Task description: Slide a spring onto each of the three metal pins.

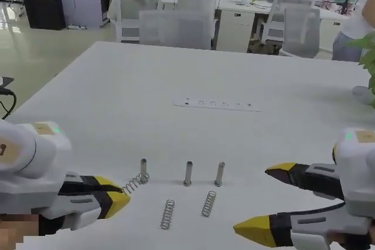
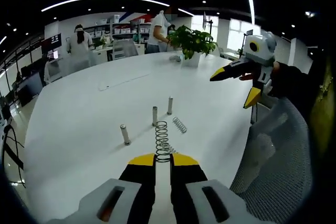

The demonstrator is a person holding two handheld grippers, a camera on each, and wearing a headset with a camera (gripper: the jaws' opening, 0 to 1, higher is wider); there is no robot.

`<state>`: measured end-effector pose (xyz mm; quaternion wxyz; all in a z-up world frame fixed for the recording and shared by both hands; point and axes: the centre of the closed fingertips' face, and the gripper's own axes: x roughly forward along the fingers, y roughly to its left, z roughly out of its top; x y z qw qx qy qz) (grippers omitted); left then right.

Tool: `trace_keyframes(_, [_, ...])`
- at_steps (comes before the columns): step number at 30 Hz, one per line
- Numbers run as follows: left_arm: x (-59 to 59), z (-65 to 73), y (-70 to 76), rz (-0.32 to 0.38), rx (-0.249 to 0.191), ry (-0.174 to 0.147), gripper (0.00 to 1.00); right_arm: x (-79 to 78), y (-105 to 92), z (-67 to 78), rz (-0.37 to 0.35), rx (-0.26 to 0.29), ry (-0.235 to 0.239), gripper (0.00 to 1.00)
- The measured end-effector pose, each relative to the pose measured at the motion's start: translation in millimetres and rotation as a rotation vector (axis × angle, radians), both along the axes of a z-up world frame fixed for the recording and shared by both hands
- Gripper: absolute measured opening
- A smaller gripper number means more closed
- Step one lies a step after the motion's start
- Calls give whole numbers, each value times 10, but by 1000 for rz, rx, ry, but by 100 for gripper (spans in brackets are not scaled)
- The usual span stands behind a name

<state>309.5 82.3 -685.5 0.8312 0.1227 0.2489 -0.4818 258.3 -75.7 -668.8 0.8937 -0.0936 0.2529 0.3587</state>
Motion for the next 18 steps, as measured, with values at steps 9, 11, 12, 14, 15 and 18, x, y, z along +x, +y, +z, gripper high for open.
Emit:
trace_keyframes(9, [-99,95,-166,-74,-22,-20,2,25,85,79,33,6,-12,72])
trace_keyframes(11, [-109,104,-193,-83,-21,-21,2,33,103,99,42,6,-16,71])
trace_keyframes(12, [-118,110,-215,-93,-22,-24,2,37,110,106,44,7,-16,71])
trace_keyframes(14, [-133,120,-252,-106,-22,-26,2,45,129,121,54,4,-18,70])
trace_keyframes(15, [-142,123,-265,-114,-23,-27,2,46,138,129,59,6,-18,69])
trace_keyframes(18, [-169,137,-313,-137,-23,-34,2,63,168,161,71,11,-22,68])
